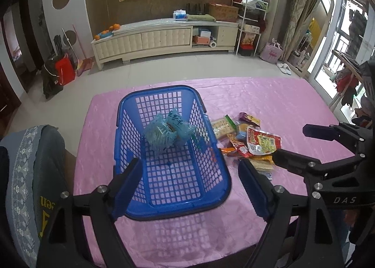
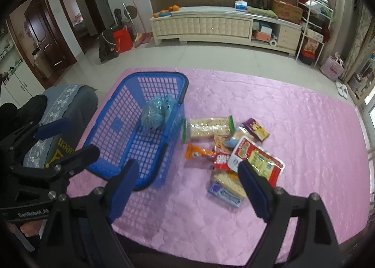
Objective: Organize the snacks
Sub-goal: 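Withdraw both grippers from the basket back toward the snack pile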
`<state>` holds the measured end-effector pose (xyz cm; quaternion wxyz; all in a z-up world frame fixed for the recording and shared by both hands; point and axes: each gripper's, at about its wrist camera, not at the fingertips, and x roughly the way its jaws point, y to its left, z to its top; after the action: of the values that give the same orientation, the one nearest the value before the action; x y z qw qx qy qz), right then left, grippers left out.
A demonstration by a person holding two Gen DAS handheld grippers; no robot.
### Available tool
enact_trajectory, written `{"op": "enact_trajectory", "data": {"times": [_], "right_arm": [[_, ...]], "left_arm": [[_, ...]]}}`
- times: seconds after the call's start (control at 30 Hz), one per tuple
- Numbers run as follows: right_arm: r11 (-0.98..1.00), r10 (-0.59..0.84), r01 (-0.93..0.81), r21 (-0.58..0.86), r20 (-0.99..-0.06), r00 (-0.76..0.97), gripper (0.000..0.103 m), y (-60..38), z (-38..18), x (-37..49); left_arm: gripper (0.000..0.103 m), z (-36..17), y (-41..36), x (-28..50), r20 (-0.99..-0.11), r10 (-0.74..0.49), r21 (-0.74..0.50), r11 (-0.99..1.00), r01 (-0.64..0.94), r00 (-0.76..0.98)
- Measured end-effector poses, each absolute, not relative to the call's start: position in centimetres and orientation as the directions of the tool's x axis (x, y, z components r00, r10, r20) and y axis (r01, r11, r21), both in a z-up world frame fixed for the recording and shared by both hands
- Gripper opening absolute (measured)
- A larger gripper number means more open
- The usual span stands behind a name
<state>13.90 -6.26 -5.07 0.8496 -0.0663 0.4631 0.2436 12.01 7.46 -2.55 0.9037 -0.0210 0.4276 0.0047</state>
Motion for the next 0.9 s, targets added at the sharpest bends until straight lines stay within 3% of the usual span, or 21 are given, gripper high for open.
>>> {"op": "enact_trajectory", "data": {"times": [0.9], "right_arm": [[0.891,0.337,-0.439,0.114,-0.814,0.473,0.089,-18.0,-6.6,14.0]], "left_arm": [[0.082,-4.3,-4.2,12.7,-0.782,-0.065,-0.034,0.997,0.062,0.62]]}}
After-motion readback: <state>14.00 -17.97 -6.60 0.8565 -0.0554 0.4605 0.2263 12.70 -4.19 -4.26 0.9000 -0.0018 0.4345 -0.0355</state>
